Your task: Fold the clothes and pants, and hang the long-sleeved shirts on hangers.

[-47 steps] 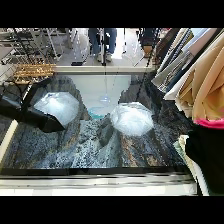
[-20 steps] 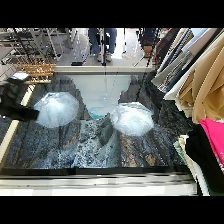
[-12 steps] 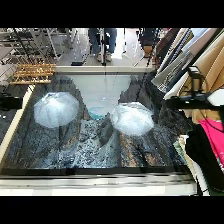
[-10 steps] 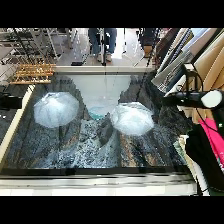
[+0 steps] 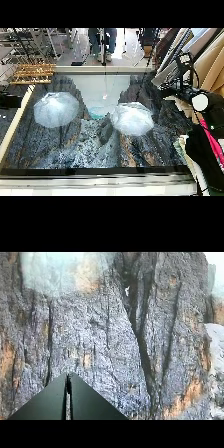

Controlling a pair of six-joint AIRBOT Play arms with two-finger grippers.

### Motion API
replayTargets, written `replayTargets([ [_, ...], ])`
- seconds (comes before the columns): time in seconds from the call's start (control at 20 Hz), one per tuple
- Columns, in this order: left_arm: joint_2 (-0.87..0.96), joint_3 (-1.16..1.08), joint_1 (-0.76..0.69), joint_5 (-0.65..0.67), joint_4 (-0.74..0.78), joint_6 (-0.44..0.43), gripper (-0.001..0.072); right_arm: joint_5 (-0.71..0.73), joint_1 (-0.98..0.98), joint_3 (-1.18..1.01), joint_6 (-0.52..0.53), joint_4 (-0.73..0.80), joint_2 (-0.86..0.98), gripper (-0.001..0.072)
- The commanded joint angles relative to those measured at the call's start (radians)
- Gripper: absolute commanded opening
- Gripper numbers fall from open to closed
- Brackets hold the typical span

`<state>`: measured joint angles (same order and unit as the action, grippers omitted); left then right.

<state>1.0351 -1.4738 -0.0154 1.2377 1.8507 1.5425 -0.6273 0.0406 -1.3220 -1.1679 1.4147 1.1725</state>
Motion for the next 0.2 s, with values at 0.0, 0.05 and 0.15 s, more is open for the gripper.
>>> replayTargets([
  [0.0, -0.001, 0.000, 0.001, 0.000, 0.000, -0.002, 0.0008, 0.018, 0.003, 0.001, 0.003, 0.004, -0.001, 0.0202],
  [0.05, -0.001, 0.000, 0.001, 0.000, 0.000, -0.002, 0.0008, 0.018, 0.003, 0.001, 0.003, 0.004, -0.001, 0.0202],
  [0.15, -0.001, 0.000, 0.001, 0.000, 0.000, -0.002, 0.0008, 0.018, 0.003, 0.001, 0.003, 0.004, -0.001, 0.0202],
])
